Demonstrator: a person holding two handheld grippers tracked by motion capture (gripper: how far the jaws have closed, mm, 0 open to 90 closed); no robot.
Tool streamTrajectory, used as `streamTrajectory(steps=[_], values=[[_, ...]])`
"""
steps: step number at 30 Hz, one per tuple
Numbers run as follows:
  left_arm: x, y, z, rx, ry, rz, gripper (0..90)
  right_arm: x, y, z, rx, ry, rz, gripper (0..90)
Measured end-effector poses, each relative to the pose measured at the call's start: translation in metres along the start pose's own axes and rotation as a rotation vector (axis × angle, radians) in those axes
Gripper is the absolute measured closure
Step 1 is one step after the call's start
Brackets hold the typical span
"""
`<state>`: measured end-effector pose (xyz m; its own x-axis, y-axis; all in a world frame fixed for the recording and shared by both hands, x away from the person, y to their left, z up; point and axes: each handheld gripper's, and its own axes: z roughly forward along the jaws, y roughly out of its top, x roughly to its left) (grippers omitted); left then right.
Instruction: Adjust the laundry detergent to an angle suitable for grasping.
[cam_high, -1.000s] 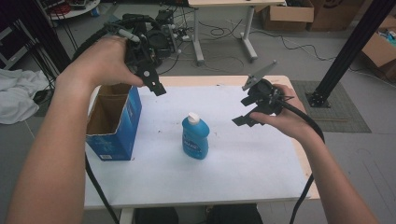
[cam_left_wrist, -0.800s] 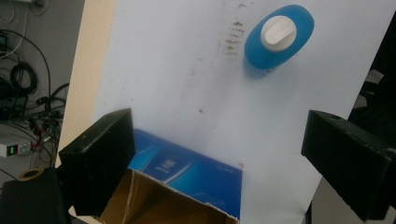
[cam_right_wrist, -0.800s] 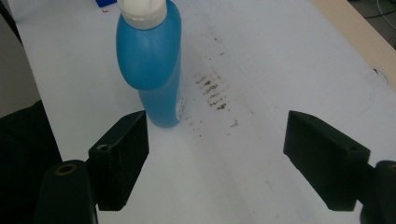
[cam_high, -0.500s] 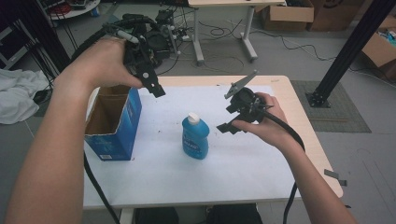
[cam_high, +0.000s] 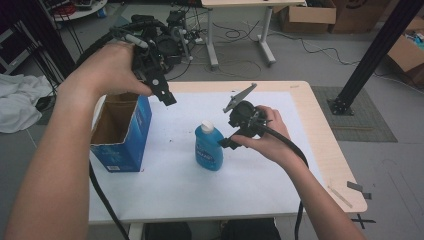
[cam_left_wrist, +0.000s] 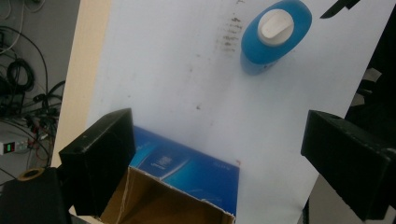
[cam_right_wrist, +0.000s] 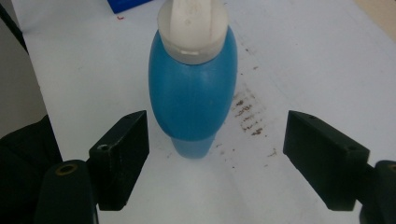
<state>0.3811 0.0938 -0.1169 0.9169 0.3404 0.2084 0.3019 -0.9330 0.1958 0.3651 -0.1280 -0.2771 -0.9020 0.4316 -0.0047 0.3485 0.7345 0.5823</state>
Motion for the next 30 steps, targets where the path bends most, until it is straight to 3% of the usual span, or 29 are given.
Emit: streamTrajectory(steps=[22,30], values=[[-0.003,-0.002,0.001,0.011,0.009,0.006,10.7,0.011,0.005,0.046,0.018,0.017,0.035,24.1],[-0.004,-0.002,0.004,0.012,0.007,0.007,10.6,0.01,0.003,0.056,-0.002,0.019,0.049,26.5]])
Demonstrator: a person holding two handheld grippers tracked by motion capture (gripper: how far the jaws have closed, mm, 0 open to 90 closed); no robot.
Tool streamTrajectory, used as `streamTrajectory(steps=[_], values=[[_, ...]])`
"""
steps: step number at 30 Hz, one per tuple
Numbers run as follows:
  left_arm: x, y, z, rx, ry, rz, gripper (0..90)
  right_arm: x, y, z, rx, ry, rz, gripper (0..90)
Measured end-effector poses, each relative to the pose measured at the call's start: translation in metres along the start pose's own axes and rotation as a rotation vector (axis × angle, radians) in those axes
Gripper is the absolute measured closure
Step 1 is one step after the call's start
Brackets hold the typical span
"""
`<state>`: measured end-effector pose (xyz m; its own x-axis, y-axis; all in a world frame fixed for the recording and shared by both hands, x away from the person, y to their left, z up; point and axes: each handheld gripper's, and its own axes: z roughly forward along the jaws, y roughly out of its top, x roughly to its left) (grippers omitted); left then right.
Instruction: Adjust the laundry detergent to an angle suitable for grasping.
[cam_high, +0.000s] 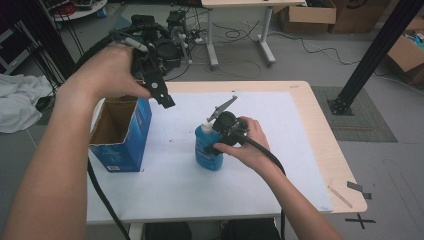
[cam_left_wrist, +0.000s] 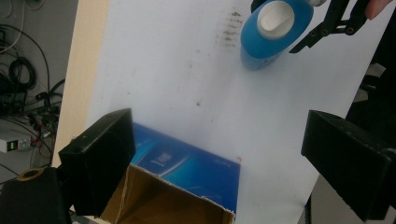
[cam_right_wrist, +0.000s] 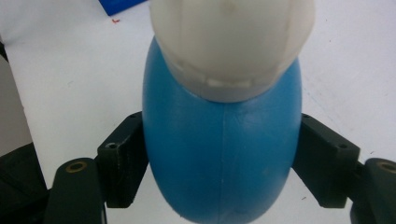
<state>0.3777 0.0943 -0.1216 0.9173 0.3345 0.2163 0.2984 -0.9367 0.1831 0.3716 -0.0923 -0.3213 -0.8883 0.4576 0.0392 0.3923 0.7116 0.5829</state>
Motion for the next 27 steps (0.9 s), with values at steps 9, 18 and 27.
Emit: streamTrajectory(steps=[9,18,27], values=[[0.0,0.0,0.002,0.003,-0.001,0.001,10.5,0.002,0.0,0.008,0.006,-0.012,0.001,30.7],[0.001,-0.003,0.002,0.004,-0.001,-0.004,10.5,0.005,0.002,0.012,0.008,-0.037,-0.022,41.8],[0.002,-0.004,0.004,0.004,-0.005,-0.008,10.6,0.002,0.002,0.011,-0.002,-0.025,-0.054,42.8]])
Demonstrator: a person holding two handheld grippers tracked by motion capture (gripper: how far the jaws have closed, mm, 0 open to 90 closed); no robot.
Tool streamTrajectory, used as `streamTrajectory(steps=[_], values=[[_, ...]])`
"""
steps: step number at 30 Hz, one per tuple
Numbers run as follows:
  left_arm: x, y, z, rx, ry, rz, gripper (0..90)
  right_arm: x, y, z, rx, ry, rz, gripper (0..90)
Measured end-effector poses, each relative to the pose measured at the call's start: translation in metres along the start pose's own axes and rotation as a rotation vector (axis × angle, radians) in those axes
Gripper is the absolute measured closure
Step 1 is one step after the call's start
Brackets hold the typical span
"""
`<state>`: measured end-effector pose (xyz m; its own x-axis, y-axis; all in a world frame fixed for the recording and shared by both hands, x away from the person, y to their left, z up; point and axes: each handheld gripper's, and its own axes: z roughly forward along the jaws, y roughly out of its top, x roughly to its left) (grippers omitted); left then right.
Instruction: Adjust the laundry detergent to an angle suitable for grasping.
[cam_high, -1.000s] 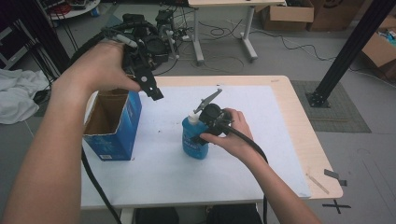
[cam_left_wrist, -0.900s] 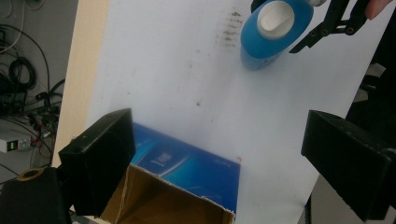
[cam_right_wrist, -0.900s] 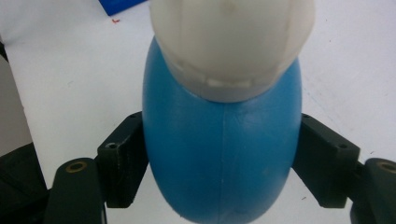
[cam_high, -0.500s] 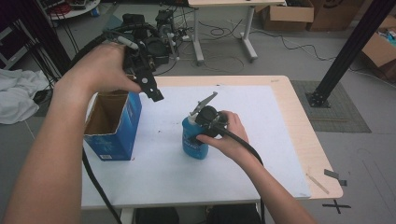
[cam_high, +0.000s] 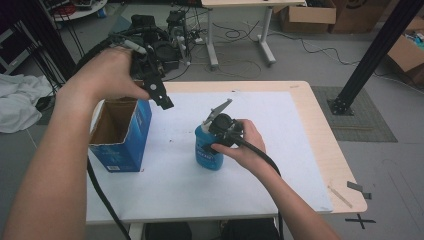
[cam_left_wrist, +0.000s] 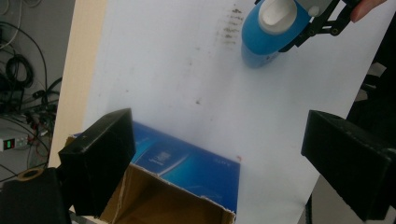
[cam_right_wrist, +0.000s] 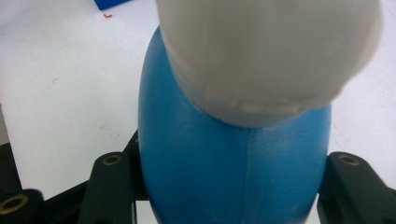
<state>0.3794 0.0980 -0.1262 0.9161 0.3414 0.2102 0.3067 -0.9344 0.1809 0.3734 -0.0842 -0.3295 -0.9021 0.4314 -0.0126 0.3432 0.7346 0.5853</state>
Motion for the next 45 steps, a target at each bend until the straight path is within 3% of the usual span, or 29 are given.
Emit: streamTrajectory(steps=[10,17,21,27,33,45], values=[[0.002,0.0,-0.001,-0.003,-0.001,0.002,10.6,-0.008,0.004,-0.011,-0.053,0.056,-0.056,43.1],[0.003,-0.003,0.0,0.002,-0.005,0.0,10.6,-0.012,0.012,-0.025,-0.083,0.173,-0.234,43.1],[0.002,-0.004,0.001,0.001,-0.006,0.001,10.7,-0.01,0.012,-0.023,-0.082,0.235,-0.296,43.1],[0.001,-0.004,0.003,0.001,-0.009,0.005,10.7,-0.003,0.013,-0.017,-0.074,0.269,-0.365,43.1],[0.0,-0.006,0.004,0.01,-0.01,0.006,10.8,-0.001,0.015,-0.009,-0.047,0.299,-0.402,43.1],[0.002,-0.007,0.006,0.009,-0.006,0.002,10.5,-0.001,0.011,0.011,-0.05,0.276,-0.385,43.1]])
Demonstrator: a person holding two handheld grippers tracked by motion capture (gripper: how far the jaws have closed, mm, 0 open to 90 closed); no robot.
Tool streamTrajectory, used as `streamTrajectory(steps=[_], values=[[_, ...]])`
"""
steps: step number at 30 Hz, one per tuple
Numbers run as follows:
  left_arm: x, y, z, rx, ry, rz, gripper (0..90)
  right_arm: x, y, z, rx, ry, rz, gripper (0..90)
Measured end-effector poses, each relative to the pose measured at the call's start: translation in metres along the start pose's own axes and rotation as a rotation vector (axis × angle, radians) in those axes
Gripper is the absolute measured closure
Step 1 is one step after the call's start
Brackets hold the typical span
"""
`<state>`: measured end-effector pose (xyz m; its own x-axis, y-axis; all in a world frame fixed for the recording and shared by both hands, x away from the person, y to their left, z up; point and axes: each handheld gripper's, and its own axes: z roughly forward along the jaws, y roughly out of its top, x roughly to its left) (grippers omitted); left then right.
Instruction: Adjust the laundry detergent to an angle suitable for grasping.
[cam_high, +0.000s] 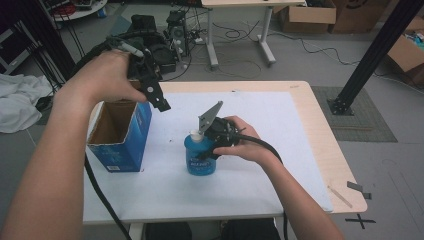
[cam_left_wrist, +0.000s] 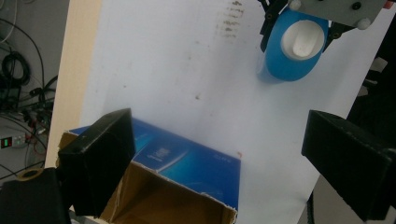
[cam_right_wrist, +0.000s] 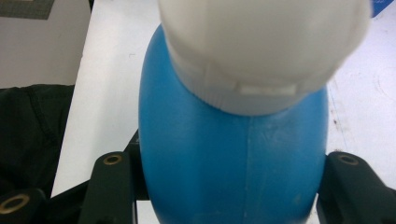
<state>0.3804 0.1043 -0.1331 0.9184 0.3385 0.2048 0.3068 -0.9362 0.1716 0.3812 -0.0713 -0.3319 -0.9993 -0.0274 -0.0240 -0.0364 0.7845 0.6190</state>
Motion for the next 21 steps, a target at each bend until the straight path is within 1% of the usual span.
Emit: streamTrajectory(steps=[4,11,12,13,14,15,18,20,21], values=[[0.0,0.002,0.003,0.006,-0.003,0.004,10.4,-0.001,-0.001,0.0,-0.003,0.0,-0.004,42.8],[0.001,0.003,0.003,0.005,-0.001,0.002,10.4,-0.003,-0.003,0.0,-0.01,0.01,0.016,41.6],[0.001,0.003,0.003,0.009,-0.003,0.002,10.4,-0.003,-0.003,0.0,-0.021,0.025,0.034,35.9],[0.001,0.003,0.003,0.008,-0.002,0.001,10.4,-0.003,-0.003,0.0,-0.021,0.025,0.034,35.9],[0.001,0.003,0.003,0.009,-0.002,0.001,10.4,-0.004,-0.003,-0.001,-0.029,0.028,0.041,33.0],[0.001,0.003,0.003,0.012,-0.003,0.0,10.4,-0.004,-0.003,-0.002,-0.039,0.027,0.047,32.0],[0.0,0.004,0.003,0.01,-0.004,-0.001,10.4,-0.003,-0.004,-0.013,-0.06,0.018,0.059,28.2],[0.0,0.004,0.003,0.012,-0.002,0.001,10.4,-0.003,-0.005,-0.015,-0.06,0.017,0.064,26.9],[0.0,0.005,0.002,0.013,-0.001,0.0,10.4,-0.003,-0.006,-0.02,-0.06,0.015,0.074,25.7]])
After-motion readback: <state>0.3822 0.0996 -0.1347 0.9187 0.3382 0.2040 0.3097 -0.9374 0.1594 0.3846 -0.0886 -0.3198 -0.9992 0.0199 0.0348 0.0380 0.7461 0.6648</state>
